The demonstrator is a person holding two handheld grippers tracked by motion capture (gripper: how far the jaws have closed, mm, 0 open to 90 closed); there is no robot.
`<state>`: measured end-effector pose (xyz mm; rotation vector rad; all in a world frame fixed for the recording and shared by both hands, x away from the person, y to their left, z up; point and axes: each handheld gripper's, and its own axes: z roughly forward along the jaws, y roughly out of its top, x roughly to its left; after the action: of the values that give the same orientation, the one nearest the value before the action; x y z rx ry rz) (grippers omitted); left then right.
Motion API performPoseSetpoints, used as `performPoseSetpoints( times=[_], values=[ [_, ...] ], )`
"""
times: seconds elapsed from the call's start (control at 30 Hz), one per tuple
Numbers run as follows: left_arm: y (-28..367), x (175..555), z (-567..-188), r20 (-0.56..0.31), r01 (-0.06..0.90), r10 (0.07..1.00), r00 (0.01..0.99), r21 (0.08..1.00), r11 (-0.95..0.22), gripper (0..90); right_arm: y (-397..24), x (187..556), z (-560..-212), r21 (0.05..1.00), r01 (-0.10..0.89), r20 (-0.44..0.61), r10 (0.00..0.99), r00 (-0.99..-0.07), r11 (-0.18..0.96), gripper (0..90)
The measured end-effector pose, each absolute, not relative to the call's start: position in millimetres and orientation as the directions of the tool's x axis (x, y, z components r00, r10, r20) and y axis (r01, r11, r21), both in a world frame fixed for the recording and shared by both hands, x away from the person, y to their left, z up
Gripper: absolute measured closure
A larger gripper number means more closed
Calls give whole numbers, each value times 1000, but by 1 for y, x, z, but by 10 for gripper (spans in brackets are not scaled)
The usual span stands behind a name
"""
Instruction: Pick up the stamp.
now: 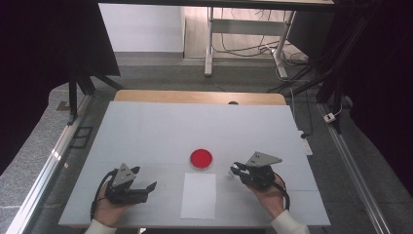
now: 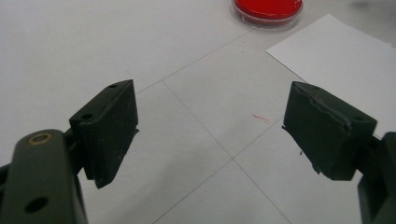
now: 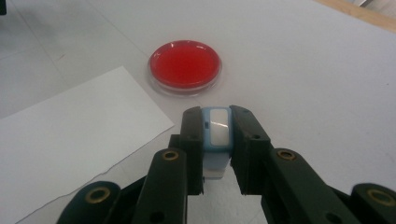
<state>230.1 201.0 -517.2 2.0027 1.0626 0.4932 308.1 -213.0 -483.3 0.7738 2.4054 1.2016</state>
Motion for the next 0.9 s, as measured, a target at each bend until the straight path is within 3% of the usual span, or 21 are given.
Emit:
performPoseSetpoints(
  times=[0.9],
  values=[
    [199, 234, -520, -22, 516, 821, 570, 787, -338, 182, -214, 313, -458, 891, 257, -28, 609, -793, 375, 759]
  ],
)
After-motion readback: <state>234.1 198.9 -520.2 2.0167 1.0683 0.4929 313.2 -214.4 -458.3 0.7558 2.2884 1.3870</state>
